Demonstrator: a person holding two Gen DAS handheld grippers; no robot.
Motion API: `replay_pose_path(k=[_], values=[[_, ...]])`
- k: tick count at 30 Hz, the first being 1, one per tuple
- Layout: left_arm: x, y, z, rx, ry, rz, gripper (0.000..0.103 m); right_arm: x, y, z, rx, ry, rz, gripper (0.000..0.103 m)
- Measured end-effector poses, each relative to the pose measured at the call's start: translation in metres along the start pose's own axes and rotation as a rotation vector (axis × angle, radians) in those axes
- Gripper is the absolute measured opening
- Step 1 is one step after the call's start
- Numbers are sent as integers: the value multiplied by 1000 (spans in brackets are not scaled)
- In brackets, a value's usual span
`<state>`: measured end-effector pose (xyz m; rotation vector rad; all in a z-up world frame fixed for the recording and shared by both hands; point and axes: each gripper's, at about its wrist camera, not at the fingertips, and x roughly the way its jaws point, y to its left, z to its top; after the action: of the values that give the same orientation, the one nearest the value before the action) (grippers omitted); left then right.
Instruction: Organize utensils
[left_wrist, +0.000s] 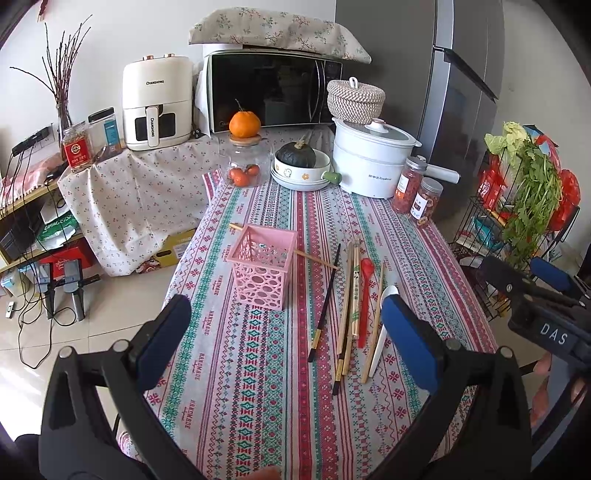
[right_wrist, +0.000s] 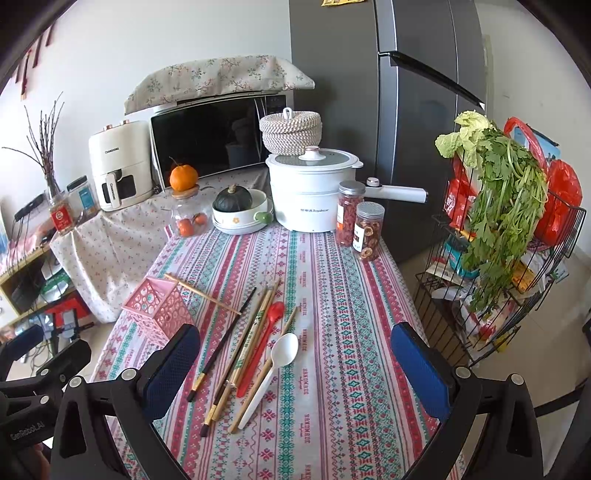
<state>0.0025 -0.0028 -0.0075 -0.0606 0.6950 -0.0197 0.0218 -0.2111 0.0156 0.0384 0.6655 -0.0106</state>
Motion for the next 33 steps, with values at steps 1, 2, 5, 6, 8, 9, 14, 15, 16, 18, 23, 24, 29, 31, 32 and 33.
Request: replay_pose_path(k=[1,2,5,6,8,9,14,15,16,18,23,24,29,31,32,33], values=[[0,0,0,1,0,1,102,0,0,0,0,0,0,103],[0,0,0,1,0,1,102,0,0,0,-1,0,0,103],[0,-1,-1,1,2,-1,102,0,0,0,0,1,0,103],[1,-1,-1,2,2,-2,102,0,0,0,0,2,0,103],[1,-2,-2,2,3,-3,103,0,0,0,0,2,1,103],[1,-2,-2,2,4,-4,103,0,0,0,1,2,2,103],[1,-2,-2,2,4,-3,102,0,0,0,1,3,1,103],[1,-2,-2,2,4,-4,102,0,0,0,1,3,0,103],[1,-2,-2,1,4,-4,102,0,0,0,0,3,0,103],[1,-2,-2,2,4,-3,103,0,0,-1,1,3,1,103],[2,-4,-4,4,7,-8,102,0,0,0,1,4,1,103],[2,-4,-4,5,7,-9,103,1,0,0,1,4,1,103],[2,-4,-4,5,8,-9,102,1,0,-1,2,5,1,103],[1,-4,-4,4,9,-9,103,1,0,-1,2,6,1,103],[1,-4,-3,4,9,-10,103,1,0,0,2,7,2,103],[1,-4,-4,5,8,-10,103,1,-1,-1,3,7,2,103]])
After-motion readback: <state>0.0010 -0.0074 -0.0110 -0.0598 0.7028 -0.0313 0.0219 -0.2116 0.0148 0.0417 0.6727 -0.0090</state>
